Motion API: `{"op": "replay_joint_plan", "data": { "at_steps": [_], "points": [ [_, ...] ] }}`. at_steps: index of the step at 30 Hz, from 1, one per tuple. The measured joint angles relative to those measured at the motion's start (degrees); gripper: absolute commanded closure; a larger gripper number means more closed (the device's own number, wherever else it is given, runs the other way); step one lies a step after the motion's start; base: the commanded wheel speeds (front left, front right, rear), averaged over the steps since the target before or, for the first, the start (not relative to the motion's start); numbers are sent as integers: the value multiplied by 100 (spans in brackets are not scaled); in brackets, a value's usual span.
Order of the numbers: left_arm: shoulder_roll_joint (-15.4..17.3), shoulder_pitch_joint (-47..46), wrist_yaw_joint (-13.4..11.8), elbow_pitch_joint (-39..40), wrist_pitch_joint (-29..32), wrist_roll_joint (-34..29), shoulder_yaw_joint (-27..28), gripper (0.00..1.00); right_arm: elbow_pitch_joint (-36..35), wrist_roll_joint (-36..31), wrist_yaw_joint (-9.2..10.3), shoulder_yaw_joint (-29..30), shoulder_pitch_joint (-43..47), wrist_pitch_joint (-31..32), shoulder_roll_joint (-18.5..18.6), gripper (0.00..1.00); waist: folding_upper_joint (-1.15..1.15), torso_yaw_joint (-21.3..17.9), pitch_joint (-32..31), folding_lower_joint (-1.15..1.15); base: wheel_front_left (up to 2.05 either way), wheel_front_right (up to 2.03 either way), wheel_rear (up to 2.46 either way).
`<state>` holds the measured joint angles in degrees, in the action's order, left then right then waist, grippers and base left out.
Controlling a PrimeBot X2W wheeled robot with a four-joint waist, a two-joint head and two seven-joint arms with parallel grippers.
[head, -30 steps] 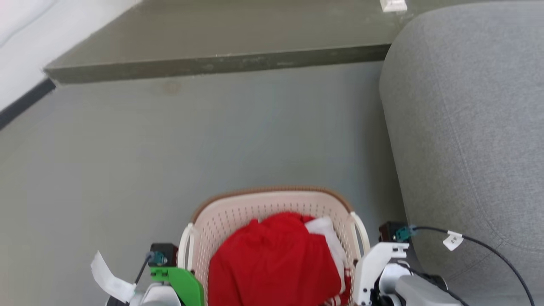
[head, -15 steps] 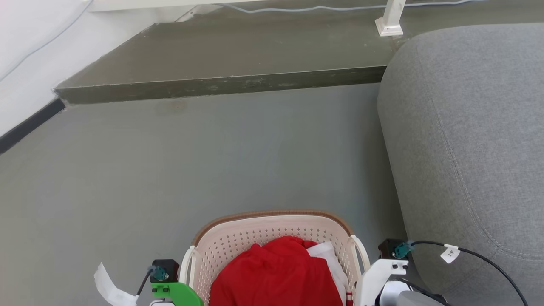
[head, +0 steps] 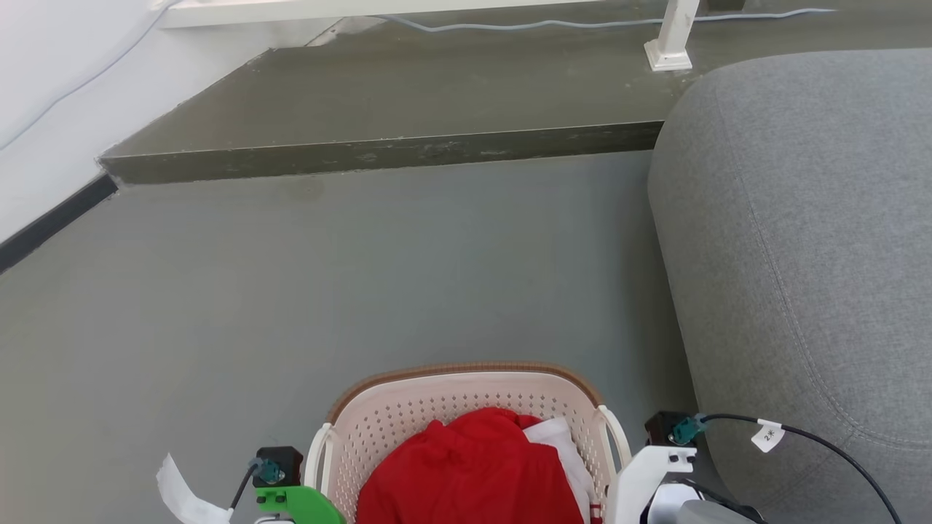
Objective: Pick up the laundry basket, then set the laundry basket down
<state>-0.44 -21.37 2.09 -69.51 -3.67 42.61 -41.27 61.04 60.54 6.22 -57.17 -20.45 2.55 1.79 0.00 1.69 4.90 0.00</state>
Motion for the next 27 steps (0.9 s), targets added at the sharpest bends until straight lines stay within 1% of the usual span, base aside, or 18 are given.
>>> {"op": "replay_joint_plan", "data": {
  "at_steps": [27],
  "points": [
    [-3,-15,151,-200,-104,51,-22,100,-13,248,42,-249,-12,-57,-7,100,0,-34,101,0,0,0,0]
  ]
}}
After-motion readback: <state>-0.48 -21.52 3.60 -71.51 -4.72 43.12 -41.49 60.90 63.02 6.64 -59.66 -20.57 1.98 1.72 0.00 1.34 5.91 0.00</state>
